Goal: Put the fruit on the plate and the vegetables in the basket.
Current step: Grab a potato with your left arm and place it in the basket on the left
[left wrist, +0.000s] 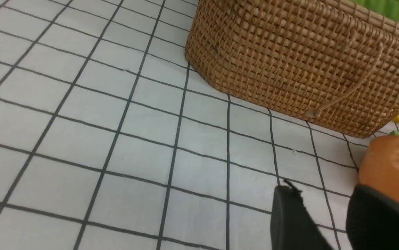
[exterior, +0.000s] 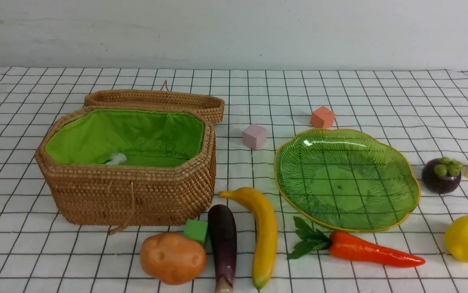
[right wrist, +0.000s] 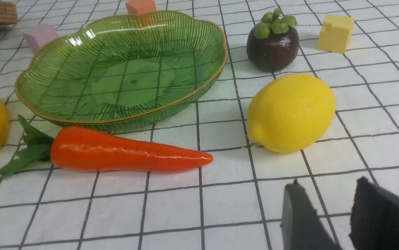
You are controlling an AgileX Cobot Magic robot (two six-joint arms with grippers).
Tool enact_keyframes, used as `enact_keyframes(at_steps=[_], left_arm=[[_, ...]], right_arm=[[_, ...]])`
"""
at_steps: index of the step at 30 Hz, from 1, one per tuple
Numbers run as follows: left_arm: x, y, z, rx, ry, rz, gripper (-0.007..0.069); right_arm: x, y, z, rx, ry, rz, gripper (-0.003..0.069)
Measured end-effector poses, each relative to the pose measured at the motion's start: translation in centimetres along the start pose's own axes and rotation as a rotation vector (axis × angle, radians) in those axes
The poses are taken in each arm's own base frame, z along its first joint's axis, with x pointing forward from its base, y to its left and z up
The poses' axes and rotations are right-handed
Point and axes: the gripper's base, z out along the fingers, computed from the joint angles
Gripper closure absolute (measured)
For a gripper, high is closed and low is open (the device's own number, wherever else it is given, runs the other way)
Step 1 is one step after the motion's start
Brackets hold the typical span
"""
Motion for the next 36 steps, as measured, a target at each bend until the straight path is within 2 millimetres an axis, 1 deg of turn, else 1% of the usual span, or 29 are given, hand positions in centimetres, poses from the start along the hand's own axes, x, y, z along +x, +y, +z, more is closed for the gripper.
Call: enact_keyframes(at_steps=[22,26,27,30,31,32,33,35,36], left_arm=[[0.0,0.0,0.0,0.000,0.000,0.000,0.0386],[-0.3,-0.2,0.0,0.019,-0.036,-0.011,0.0386],[-0.7,-0.4,0.0,0.049,-0.076,-0.058,0.0386],[-1.6,-1.1,-0.2,0.144,-0.160,-0.320,0.0386],[-1.7,-1.1,-0.2,0.150,-0.165,-0.335,0.0386],[-2.2,-1.2,-0.3,0.184,-0.208,-0.419,0.0386],[-2.3,-1.2,-0.4,0.193,-0.222,-0.437,0.0386],[-3.3,-1.3,-0.7,0.243,-0.320,-0.529,0.0392],[-3.5,-1.3,-0.8,0.253,-0.337,-0.551,0.0401]], right_arm=[[0.0,0.0,0.0,0.000,-0.001,0.000,0.0414],[0.0,0.0,0.0,0.000,-0.001,0.000,0.0414],[0.0,0.0,0.0,0.000,-0.001,0.000,0.0414],[0.0,0.0,0.0,0.000,-0.001,0.000,0.0414],[0.0,0.0,0.0,0.000,-0.001,0.000,0.0414],[0.0,0.0,0.0,0.000,-0.001,0.000,0.0414],[0.0,0.0,0.0,0.000,-0.001,0.000,0.0414],[0.0,0.0,0.0,0.000,-0.001,0.000,0.0414],[0.0,0.0,0.0,0.000,-0.001,0.000,0.0414]])
